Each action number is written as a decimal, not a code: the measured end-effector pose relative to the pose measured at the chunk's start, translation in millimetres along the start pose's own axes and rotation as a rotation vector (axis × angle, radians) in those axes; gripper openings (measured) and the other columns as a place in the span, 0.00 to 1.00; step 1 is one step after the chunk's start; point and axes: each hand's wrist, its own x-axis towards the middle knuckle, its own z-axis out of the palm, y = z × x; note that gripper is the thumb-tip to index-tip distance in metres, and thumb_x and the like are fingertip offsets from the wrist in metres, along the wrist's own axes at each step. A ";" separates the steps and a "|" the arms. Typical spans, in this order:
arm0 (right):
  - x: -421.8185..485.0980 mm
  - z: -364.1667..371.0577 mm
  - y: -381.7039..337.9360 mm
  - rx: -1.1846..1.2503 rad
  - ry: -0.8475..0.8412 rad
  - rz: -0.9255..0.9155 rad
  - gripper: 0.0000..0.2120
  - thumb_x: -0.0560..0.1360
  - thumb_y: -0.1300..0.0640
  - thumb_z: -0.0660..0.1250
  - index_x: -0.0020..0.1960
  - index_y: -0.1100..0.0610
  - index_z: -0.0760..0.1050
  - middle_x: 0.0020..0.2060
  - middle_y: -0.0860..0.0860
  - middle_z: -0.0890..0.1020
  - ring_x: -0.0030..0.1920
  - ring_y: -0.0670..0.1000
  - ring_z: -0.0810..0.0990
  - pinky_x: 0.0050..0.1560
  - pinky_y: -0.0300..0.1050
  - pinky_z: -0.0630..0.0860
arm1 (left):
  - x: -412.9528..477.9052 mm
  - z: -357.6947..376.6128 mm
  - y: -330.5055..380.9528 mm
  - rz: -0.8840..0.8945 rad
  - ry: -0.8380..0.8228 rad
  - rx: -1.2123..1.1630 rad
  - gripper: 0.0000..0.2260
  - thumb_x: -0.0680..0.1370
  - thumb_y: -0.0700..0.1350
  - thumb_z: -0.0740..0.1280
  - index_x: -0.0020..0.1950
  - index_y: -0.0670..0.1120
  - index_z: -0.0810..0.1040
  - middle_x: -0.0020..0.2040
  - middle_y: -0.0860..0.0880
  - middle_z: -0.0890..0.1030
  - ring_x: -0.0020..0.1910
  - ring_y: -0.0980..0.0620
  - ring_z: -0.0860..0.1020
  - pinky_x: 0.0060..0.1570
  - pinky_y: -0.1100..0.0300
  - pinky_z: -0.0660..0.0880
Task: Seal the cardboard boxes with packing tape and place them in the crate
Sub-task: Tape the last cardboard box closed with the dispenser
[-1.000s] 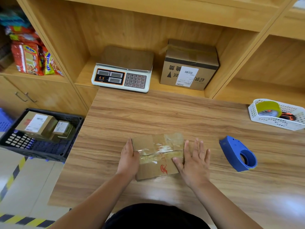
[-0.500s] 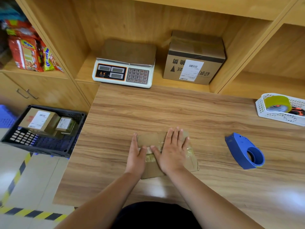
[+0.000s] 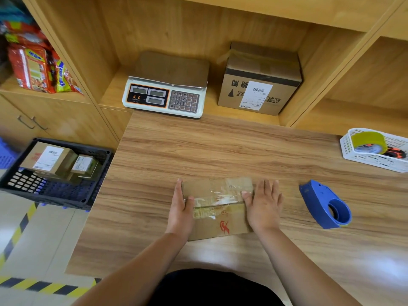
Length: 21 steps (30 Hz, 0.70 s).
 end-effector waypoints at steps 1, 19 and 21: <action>-1.4 -0.3 5.5 0.043 0.037 0.011 0.31 0.81 0.42 0.49 0.77 0.60 0.53 0.76 0.54 0.56 0.77 0.54 0.42 0.74 0.53 0.42 | -0.4 -0.1 0.4 0.000 -0.002 -0.001 0.27 0.82 0.45 0.57 0.76 0.62 0.50 0.69 0.68 0.55 0.66 0.71 0.55 0.58 0.76 0.53; -3.6 -5.7 3.5 0.479 0.082 0.177 0.19 0.80 0.47 0.58 0.32 0.53 0.67 0.39 0.56 0.76 0.50 0.60 0.75 0.45 0.49 0.70 | 0.7 -1.6 -3.3 0.014 0.009 0.133 0.24 0.82 0.50 0.52 0.77 0.58 0.49 0.77 0.56 0.54 0.68 0.65 0.52 0.66 0.66 0.48; -4.2 -3.8 4.6 0.511 0.052 0.214 0.19 0.80 0.47 0.56 0.34 0.55 0.68 0.41 0.60 0.78 0.48 0.62 0.76 0.45 0.50 0.71 | -0.2 -1.4 -3.1 0.005 0.009 0.132 0.24 0.83 0.51 0.52 0.77 0.58 0.49 0.77 0.56 0.54 0.68 0.65 0.52 0.66 0.66 0.48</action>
